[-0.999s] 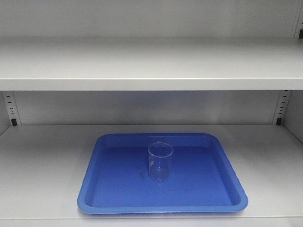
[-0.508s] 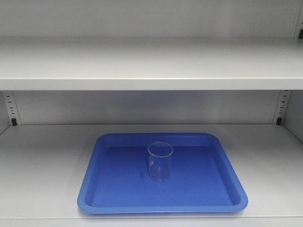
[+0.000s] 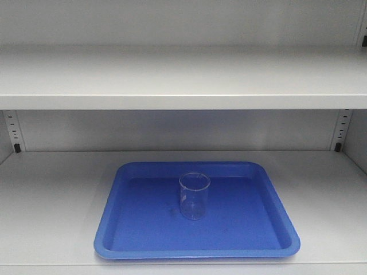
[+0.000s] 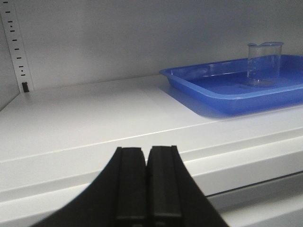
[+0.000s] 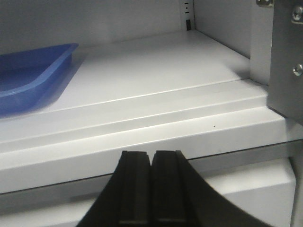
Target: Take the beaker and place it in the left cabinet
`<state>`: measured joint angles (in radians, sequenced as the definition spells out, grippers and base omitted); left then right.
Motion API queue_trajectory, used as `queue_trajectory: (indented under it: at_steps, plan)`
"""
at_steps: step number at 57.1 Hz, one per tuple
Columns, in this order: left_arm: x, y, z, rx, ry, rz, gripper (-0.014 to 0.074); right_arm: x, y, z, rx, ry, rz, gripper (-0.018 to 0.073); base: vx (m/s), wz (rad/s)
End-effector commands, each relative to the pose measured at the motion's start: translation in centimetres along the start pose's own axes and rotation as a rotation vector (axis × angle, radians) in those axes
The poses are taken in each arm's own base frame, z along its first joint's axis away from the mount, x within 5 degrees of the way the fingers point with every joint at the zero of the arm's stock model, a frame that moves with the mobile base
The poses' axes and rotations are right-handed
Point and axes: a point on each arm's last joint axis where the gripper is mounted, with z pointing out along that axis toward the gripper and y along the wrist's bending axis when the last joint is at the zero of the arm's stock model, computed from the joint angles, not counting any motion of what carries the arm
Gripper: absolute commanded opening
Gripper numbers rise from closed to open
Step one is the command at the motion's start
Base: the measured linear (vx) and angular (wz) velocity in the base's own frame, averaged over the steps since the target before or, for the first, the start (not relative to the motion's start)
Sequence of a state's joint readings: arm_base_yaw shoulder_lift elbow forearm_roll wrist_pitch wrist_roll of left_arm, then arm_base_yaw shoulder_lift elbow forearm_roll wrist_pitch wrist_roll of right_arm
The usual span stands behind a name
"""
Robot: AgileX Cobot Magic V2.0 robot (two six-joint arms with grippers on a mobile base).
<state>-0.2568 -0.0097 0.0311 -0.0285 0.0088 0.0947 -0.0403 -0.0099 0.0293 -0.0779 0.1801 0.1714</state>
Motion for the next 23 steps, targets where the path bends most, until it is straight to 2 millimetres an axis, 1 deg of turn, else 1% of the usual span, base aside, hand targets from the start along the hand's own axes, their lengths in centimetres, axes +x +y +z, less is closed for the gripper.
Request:
queue_trajectory:
  at_steps: [1, 23]
  plan:
    - [-0.32, 0.03, -0.14, -0.004, -0.087, -0.012, 0.0001, -0.55, 0.07, -0.1, -0.008, -0.088, -0.014, -0.0006, 0.0, 0.0]
    - [-0.32, 0.03, -0.14, -0.004, -0.087, -0.012, 0.0001, -0.55, 0.07, -0.1, -0.008, -0.088, -0.014, -0.0006, 0.0, 0.0]
